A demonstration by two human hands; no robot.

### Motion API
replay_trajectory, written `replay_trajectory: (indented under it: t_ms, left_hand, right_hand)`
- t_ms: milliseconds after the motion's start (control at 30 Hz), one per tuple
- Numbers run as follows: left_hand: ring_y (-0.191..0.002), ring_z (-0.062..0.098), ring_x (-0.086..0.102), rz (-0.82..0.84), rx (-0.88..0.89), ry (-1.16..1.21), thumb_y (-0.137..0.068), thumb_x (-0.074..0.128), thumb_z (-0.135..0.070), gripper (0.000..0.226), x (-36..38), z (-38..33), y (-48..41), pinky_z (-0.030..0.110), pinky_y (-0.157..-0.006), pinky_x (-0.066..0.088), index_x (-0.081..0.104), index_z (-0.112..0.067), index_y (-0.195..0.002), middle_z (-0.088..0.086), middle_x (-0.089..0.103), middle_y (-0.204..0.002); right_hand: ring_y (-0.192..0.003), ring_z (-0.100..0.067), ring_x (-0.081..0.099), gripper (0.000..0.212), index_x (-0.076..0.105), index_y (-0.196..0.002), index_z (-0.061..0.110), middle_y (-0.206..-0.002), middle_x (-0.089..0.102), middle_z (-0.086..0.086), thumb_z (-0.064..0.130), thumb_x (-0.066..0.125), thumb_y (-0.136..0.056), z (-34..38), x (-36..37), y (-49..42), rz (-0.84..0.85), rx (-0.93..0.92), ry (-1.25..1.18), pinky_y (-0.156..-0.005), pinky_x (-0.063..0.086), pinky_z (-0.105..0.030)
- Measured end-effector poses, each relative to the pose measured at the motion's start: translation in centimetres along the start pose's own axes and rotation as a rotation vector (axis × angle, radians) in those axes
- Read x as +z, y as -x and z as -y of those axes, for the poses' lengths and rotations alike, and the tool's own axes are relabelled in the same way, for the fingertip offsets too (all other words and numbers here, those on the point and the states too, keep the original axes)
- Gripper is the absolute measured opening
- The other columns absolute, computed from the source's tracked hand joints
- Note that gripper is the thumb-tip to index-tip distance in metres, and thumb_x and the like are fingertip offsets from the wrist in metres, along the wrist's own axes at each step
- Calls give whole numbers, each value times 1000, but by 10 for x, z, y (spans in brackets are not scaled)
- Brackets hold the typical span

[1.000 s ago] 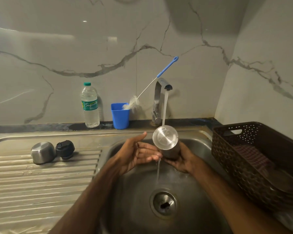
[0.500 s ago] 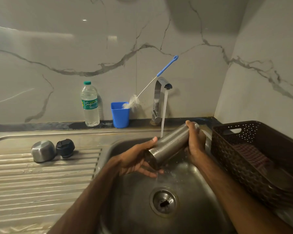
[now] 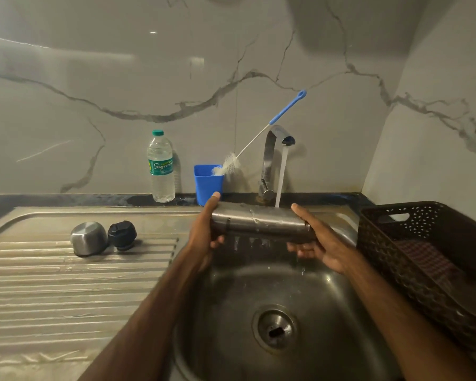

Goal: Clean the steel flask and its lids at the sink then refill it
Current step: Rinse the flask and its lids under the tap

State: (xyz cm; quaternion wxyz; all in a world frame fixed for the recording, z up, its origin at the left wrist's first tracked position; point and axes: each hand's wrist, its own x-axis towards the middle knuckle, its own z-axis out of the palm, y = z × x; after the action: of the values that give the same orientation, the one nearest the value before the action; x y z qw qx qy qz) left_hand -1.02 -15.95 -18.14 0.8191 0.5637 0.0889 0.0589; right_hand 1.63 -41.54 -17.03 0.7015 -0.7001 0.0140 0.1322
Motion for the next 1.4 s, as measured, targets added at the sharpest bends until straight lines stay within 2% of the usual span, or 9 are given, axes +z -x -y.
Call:
replay_trajectory:
  t_ms: [133, 333, 433, 633, 800, 1000, 1200, 1300, 1400]
  left_hand:
    - [-52, 8, 44, -18, 42, 28, -92, 65, -58, 53, -5, -5, 1, 17, -43, 38, 61, -10, -115, 3, 57, -76]
    - [-46, 7, 40, -74, 63, -92, -87, 73, -56, 48, 4, 1, -4, 21, -50, 36, 63, -10, -97, -5, 46, -54]
    - [-55, 8, 47, -73, 76, -241, -92, 63, -62, 50, 14, 8, -2, 20, -55, 40, 66, -12, -95, -3, 53, -63]
    - [-94, 17, 65, 128, 23, -445, -101, 52, -57, 51, 18, 22, 0, 27, -80, 55, 64, -13, -123, 7, 70, -108]
    - [-109, 27, 71, 283, -79, -287, -102, 55, -49, 46, 38, 37, 8, 39, -94, 58, 55, -19, -136, 10, 71, -122]
    - [-110, 34, 71, 259, -106, -239, -101, 54, -57, 52, 75, 49, 17, 46, -91, 61, 51, -19, -137, 18, 69, -123]
    - [-109, 38, 72, 168, -115, -58, -101, 56, -52, 44, 84, 72, 9, 53, -95, 60, 57, -20, -131, 21, 71, -120]
    - [-107, 33, 73, 176, -119, -33, -105, 50, -50, 40, 80, 76, 5, 44, -87, 62, 55, -21, -132, 16, 72, -120]
    - [-110, 32, 72, 162, -81, -6, -106, 46, -51, 46, 75, 76, 1, 45, -92, 61, 61, -16, -131, 17, 72, -121]
  right_hand:
    - [-66, -25, 68, 61, 57, -133, 9, -107, 73, -29, 57, 58, -96, 2, -4, 8, 321, 141, 84, -50, 56, -24]
    - [-97, -42, 68, 70, 53, -141, 8, -124, 64, -32, 63, 58, -97, -14, 18, 4, 634, 219, 85, -76, 63, -46]
    - [-92, -40, 71, 77, 52, -136, 2, -111, 70, -31, 64, 65, -92, -22, 36, 1, 558, 152, 145, -73, 63, -47]
    - [-85, -39, 72, 76, 57, -130, 2, -106, 72, -27, 64, 66, -88, -22, 37, 3, 389, 197, 44, -66, 63, -45]
    - [-109, -36, 70, 88, 56, -139, 10, -121, 72, -21, 65, 81, -76, -27, 23, -1, 372, 190, 38, -104, 52, -59]
    - [-114, -37, 70, 103, 63, -131, 18, -121, 73, -19, 97, 58, -65, -33, 29, -5, 188, 246, 63, -104, 50, -61]
    - [-83, -20, 70, 80, 71, -107, 9, -95, 72, -9, 73, 25, -100, -29, 54, -3, -192, -34, 443, -86, 58, -38]
    - [-114, -24, 59, 60, 45, -145, 11, -132, 56, -13, 55, 28, -108, -36, 65, -6, -377, -207, 697, -96, 49, -37]
    - [-143, -25, 40, 62, 16, -163, 27, -162, 29, -10, 53, 28, -108, -46, 77, -11, -291, -407, 706, -116, 39, -45]
